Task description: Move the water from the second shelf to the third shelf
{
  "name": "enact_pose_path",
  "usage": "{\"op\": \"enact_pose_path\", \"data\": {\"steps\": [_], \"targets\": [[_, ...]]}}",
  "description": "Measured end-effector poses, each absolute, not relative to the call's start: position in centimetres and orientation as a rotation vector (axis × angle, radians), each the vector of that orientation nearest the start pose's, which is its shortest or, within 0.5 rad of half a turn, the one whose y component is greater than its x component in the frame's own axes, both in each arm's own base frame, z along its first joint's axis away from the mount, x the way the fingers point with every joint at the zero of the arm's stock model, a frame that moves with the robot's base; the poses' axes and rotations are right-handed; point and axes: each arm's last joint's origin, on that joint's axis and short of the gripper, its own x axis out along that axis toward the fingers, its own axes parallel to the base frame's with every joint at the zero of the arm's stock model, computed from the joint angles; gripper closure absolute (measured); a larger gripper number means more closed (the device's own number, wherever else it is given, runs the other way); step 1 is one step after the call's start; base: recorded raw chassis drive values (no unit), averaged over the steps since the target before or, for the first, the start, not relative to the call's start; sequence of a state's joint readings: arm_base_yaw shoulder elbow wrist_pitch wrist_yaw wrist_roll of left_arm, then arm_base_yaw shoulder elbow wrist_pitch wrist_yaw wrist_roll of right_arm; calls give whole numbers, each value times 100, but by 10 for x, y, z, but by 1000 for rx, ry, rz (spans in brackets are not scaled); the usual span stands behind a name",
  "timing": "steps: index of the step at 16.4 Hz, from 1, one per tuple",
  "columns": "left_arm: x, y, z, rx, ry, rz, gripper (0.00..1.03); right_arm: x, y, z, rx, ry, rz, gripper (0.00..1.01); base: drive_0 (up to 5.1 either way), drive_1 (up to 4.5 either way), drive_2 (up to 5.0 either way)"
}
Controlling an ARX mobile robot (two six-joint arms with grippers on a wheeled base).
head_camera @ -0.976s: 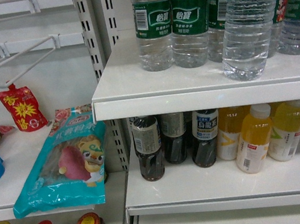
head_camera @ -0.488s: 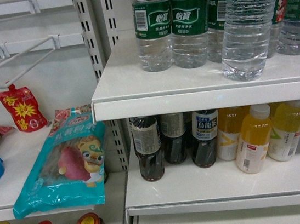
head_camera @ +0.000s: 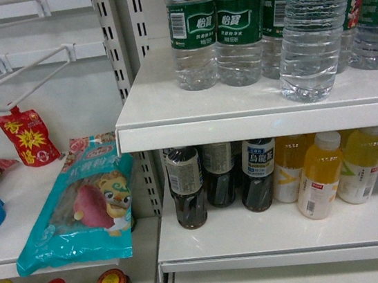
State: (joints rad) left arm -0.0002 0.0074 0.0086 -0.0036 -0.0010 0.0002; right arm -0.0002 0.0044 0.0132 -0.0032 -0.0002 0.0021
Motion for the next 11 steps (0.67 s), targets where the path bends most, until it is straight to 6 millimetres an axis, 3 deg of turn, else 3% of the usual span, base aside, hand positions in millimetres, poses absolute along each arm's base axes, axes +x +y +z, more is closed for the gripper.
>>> {"op": "enact_pose_path", "data": {"steps": [1, 3, 11], "targets": [[98, 0, 166, 0, 2, 1, 5, 97, 0, 167, 2, -6, 0, 22, 0, 0, 0], [98, 0, 166, 0, 2, 1, 5, 97, 0, 167, 2, -6, 0, 2, 0, 0, 0], [98, 0, 166, 0, 2, 1, 5, 97, 0, 167, 2, -6, 0, 3, 0, 0, 0]]}}
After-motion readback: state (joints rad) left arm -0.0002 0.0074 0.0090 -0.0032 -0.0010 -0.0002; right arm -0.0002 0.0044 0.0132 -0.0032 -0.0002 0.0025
